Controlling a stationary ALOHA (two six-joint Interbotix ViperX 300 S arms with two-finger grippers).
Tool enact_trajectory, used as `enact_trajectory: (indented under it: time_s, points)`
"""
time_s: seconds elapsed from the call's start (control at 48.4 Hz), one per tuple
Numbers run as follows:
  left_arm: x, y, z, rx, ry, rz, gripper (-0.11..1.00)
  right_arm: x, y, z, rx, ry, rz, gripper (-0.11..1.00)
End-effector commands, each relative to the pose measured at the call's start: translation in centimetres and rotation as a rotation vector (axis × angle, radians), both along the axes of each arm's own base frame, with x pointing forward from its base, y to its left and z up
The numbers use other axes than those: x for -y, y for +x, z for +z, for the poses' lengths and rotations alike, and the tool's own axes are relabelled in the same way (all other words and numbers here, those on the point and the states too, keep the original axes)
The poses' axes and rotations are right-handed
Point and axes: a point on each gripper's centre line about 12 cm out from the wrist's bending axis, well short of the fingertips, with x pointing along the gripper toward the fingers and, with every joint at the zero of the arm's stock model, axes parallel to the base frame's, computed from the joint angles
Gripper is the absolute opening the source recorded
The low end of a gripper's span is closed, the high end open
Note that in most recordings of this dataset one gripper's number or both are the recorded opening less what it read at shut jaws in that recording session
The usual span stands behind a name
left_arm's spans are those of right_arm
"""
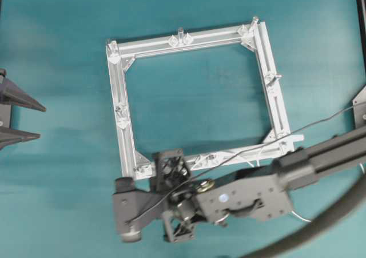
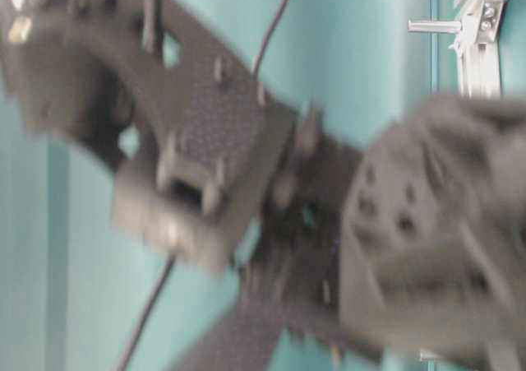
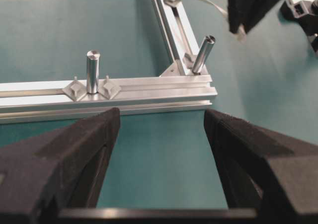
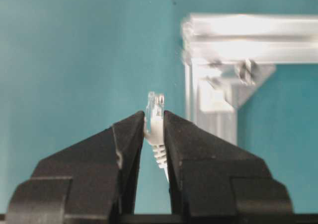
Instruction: Move the cable alternately left and right between 8 pins so it hooks onto each one.
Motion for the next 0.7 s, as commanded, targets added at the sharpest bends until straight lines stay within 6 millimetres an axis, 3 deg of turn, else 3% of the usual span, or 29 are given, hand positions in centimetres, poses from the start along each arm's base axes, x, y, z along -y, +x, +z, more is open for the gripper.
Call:
enact_trajectory:
  time_s: [0.0, 0.517, 0.682]
  points:
    - [0.0, 0.2, 0.5, 0.013, -0.01, 0.008, 0.72, -0.8, 1.2, 2.5, 0.053, 0.022, 0.0, 0.14]
    - [0.0, 0.1, 0.5, 0.013, -0.01, 0.006, 0.72, -2.8, 6.9, 2.8, 0.119, 0.077, -0.039, 0.14]
    - [0.0, 0.2, 0.5, 0.013, -0.01, 0.006, 0.72, -1.7, 8.7, 2.6, 0.121, 0.106, -0.133, 0.14]
